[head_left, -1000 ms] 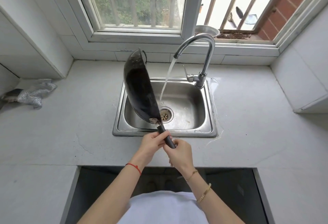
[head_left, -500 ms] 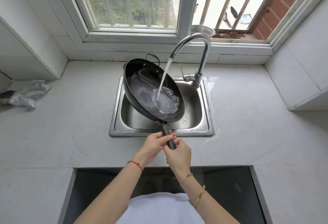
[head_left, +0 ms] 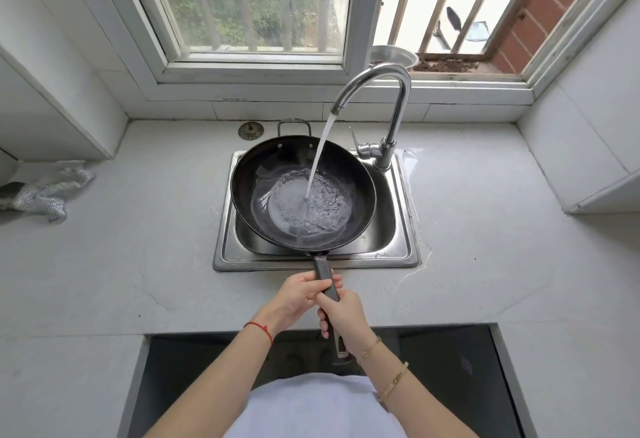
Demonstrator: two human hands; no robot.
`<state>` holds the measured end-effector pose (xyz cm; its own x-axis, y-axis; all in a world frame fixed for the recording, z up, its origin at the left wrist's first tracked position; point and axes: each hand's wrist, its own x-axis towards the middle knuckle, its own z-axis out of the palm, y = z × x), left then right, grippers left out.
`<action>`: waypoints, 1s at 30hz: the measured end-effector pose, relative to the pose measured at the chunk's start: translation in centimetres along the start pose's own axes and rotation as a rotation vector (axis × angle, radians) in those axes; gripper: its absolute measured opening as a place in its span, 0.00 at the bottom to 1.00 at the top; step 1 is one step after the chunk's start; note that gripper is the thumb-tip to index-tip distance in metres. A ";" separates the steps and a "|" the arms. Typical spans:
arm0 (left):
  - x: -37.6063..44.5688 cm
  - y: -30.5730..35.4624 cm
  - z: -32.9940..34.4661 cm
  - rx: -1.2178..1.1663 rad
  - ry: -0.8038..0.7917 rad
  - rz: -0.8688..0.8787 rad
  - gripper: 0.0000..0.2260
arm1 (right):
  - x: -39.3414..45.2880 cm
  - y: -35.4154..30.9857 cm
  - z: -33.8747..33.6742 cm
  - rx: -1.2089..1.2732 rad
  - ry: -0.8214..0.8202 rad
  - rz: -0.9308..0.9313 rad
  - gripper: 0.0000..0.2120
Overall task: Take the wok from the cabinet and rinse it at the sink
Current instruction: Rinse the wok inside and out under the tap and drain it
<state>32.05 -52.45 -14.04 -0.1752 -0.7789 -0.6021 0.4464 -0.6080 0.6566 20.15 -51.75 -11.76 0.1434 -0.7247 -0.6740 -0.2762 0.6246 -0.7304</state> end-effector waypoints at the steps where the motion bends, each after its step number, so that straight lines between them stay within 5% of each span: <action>1: 0.1 -0.2 0.0 -0.003 0.012 0.001 0.11 | 0.1 0.2 0.1 0.000 0.004 -0.001 0.07; 30: 0.5 -1.4 0.0 0.074 0.219 -0.091 0.09 | 1.4 2.3 0.7 -0.073 -0.101 0.018 0.07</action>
<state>31.33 -52.04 -15.23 -0.0136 -0.6734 -0.7391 0.3709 -0.6899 0.6217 20.38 -51.12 -14.43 0.2320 -0.6778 -0.6977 -0.3478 0.6120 -0.7103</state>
